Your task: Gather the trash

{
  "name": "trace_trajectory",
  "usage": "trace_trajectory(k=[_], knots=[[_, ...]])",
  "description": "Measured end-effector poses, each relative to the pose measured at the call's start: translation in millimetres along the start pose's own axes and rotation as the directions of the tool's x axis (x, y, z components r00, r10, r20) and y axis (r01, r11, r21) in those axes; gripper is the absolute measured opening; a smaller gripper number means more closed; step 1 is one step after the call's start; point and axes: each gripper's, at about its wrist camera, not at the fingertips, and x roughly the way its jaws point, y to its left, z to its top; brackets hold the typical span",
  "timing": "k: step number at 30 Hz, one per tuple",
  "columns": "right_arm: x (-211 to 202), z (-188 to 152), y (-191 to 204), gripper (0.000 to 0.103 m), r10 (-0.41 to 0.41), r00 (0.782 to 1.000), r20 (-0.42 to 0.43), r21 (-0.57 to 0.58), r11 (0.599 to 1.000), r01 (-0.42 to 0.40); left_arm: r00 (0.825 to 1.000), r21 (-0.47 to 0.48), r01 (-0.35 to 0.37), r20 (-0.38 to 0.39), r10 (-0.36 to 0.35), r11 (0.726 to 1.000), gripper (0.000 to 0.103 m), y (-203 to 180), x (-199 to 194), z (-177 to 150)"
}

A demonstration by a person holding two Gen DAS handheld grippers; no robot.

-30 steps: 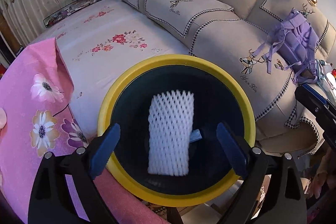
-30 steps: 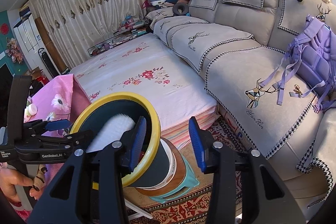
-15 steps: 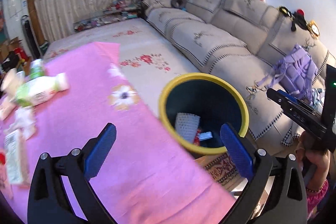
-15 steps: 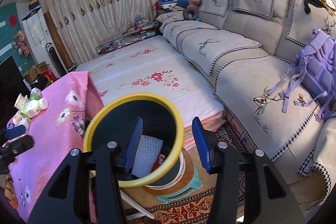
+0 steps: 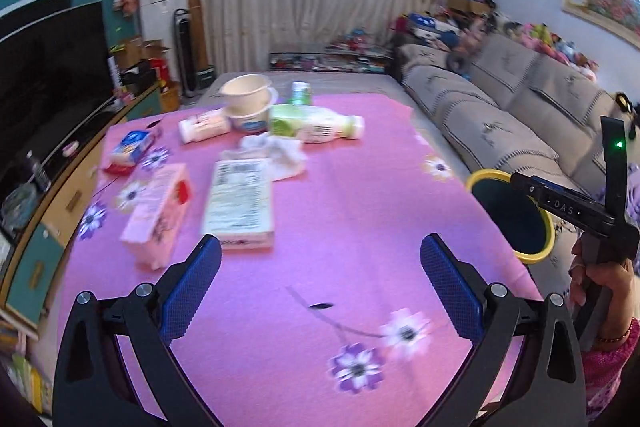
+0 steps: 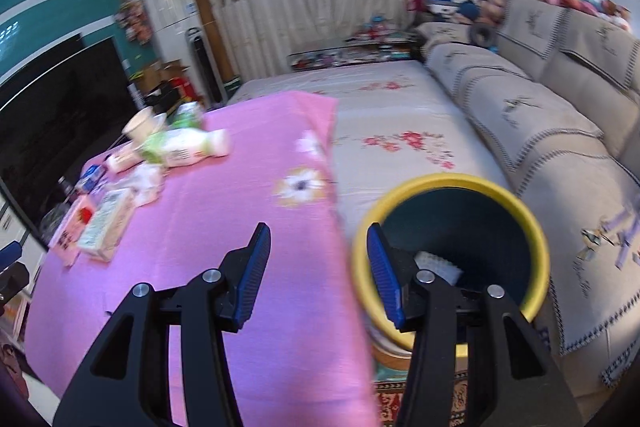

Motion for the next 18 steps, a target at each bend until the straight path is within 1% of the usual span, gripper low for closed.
trace_trajectory(k=[5, 9, 12, 14, 16, 18], knots=[[17.5, 4.8, 65.0, 0.048, 0.105, 0.993, -0.058, -0.075, 0.991, -0.110, 1.000, -0.082, -0.023, 0.011, 0.024, 0.996, 0.098, 47.5, -8.5, -14.1], [29.8, -2.4, 124.1, 0.049, 0.178, 0.979, -0.100, -0.136, 0.972, -0.191, 0.996, -0.114, -0.069, 0.044, 0.074, 0.991, 0.098, 83.0, -25.8, -23.3], [40.9, -12.1, 168.4, 0.058, 0.214, 0.968, -0.133, -0.173, 0.956, -0.235, 0.988, -0.151, -0.122, 0.076, 0.135, 0.981, 0.098, 109.2, -43.1, -29.5], [47.0, -20.0, 196.3, 0.061, 0.225, 0.963, -0.148, -0.198, 0.947, -0.252, 0.979, -0.180, -0.165, 0.090, 0.183, 0.970, 0.098, 128.8, -54.3, -33.2], [53.0, -27.6, 219.6, 0.064, 0.227, 0.960, -0.164, -0.219, 0.941, -0.259, 0.972, -0.207, -0.193, 0.095, 0.216, 0.959, 0.098, 147.0, -62.3, -37.8], [60.2, -32.7, 240.6, 0.068, 0.214, 0.963, -0.165, -0.233, 0.940, -0.249, 0.968, -0.232, -0.206, 0.096, 0.234, 0.950, 0.098, 162.5, -67.5, -42.5]])
